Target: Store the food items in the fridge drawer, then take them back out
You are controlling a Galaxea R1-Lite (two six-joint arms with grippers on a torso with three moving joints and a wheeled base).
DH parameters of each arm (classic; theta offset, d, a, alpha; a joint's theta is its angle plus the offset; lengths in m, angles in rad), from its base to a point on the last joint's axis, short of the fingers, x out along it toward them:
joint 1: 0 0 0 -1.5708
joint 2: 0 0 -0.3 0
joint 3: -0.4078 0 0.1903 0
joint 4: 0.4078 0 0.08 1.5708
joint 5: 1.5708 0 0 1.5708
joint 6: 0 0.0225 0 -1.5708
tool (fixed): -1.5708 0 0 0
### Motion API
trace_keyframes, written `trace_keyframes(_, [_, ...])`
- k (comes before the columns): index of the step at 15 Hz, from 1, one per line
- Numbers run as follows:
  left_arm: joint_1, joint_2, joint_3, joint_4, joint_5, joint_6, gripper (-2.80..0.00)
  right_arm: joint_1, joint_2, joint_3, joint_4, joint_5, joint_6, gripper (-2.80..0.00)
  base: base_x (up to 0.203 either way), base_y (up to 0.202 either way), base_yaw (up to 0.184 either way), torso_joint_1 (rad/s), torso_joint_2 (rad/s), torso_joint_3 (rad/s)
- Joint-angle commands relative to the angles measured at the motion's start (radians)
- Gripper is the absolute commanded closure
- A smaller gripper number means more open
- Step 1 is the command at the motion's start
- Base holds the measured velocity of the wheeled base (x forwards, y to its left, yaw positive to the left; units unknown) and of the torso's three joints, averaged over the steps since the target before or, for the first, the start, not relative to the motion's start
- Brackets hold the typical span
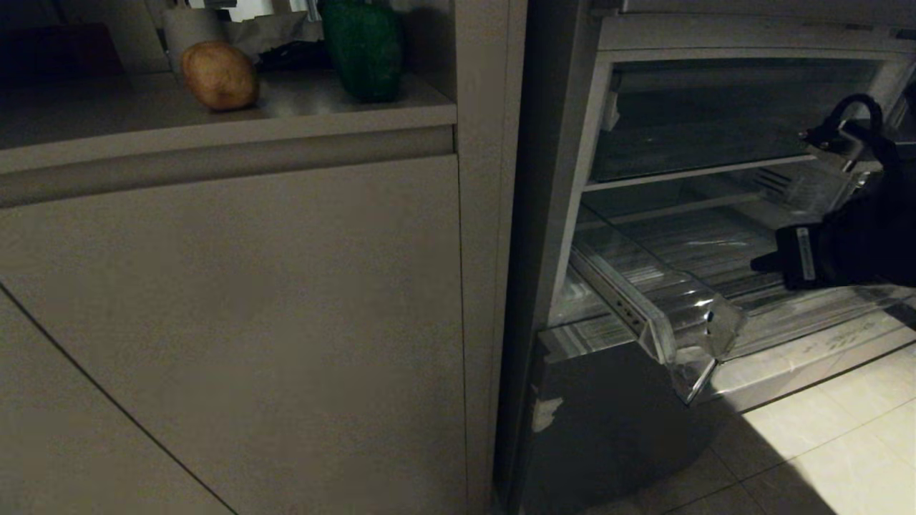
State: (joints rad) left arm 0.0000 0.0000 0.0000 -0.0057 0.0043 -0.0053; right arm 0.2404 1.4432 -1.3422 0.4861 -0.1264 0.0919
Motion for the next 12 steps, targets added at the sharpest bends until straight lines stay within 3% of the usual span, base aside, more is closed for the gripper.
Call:
trace_keyframes(1, [0.0, 0.002, 0.0, 0.0, 0.0, -0.001, 0.0, 0.0, -0.063, 0.029, 0.022, -0.001, -0.001, 0.0, 0.0, 0.0, 0.0, 0.0, 0.0, 0.0])
trace_keyframes(6, [0.0, 0.002, 0.0, 0.0, 0.0, -0.001, 0.0, 0.0, -0.138, 0.109, 0.029, -0.006, -0.012, 0.0, 0.0, 0.0, 0.0, 0.0, 0.0, 0.0])
trace_keyframes(12, [0.0, 0.002, 0.0, 0.0, 0.0, -0.001, 0.0, 0.0, -0.159, 0.083, 0.003, -0.007, -0.027, 0.0, 0.0, 0.0, 0.0, 0.0, 0.0, 0.0])
